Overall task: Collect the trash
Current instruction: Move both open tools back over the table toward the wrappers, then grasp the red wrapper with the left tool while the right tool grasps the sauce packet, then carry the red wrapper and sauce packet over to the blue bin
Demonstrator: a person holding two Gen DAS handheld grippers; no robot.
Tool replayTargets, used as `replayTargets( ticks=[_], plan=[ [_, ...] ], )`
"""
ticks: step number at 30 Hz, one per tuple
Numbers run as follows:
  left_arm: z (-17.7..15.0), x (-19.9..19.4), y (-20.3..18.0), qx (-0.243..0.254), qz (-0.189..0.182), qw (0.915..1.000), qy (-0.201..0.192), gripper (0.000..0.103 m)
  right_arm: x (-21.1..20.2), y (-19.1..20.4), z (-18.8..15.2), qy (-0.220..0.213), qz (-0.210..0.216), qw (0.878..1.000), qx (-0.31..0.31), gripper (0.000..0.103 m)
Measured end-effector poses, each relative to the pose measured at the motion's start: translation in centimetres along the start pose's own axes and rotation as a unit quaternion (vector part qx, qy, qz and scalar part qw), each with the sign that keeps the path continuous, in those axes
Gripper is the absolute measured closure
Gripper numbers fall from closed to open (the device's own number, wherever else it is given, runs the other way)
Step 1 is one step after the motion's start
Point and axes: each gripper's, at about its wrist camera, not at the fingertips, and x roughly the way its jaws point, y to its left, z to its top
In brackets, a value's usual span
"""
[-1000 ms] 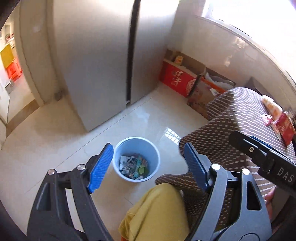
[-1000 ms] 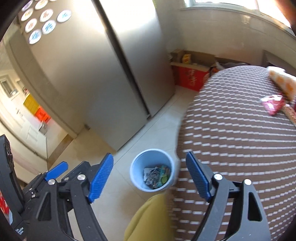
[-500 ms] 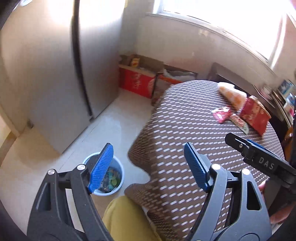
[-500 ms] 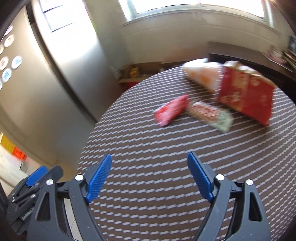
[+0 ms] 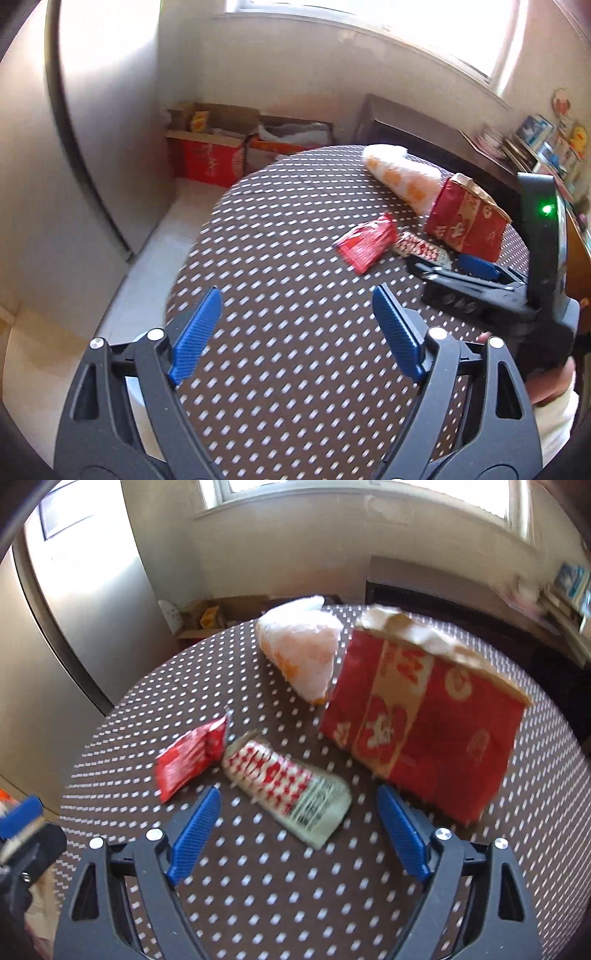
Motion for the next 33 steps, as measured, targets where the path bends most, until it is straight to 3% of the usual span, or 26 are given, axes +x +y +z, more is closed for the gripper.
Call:
replayTargets(
  ticks=[4, 6, 9, 19, 20, 22, 27, 33],
  plan=[
    [1.5, 1.7, -1.5, 0.036, -0.006, 0.9992, 0.013, 0.02, 0.7, 0.2, 0.2, -0.016, -0.007, 1.0, -0.026, 0.024],
    [2.1, 2.4, -2.2, 0.049, -0.014, 0.9986, 0.015, 0.019, 0.4, -0.1, 0.3, -0.026, -0.003, 0.999, -0.028, 0.062],
    [2.6, 3.8, -2.9, 0.064, -0.018, 0.9974, 0.028, 0.019, 0.2, -0.9, 0.3, -0.029, 0.027, 0.999, -0.017, 0.074],
    [3.4, 9.1, -5.7, 0.105, -0.027, 0.9928, 0.051, 0.02, -1.8, -6.1, -0.4, -0.04, 0.066, 0.995, 0.059, 0.082],
    [3.3, 9.2, -6.0, 0.113, -0.019, 0.9927, 0.039, 0.026, -1.9, -6.6, -0.3, -0.04, 0.071, 0.994, 0.067, 0.082],
    [3.2, 9.1, -6.3, 0.129, -0.011, 0.9913, 0.025, 0.064, -1.8, -6.7, 0.3, -0.038, 0.077, 0.994, 0.072, 0.082],
    [3.3, 8.3, -5.4, 0.107, -0.018, 0.9936, 0.029, 0.078, -2.7, -6.0, 0.2, -0.047, 0.094, 0.992, 0.065, 0.082],
    [2.5, 5.8, -3.4, 0.07, -0.016, 0.9973, 0.011, 0.079, -4.0, -4.2, -0.3, -0.053, 0.101, 0.992, 0.053, 0.082]
  ],
)
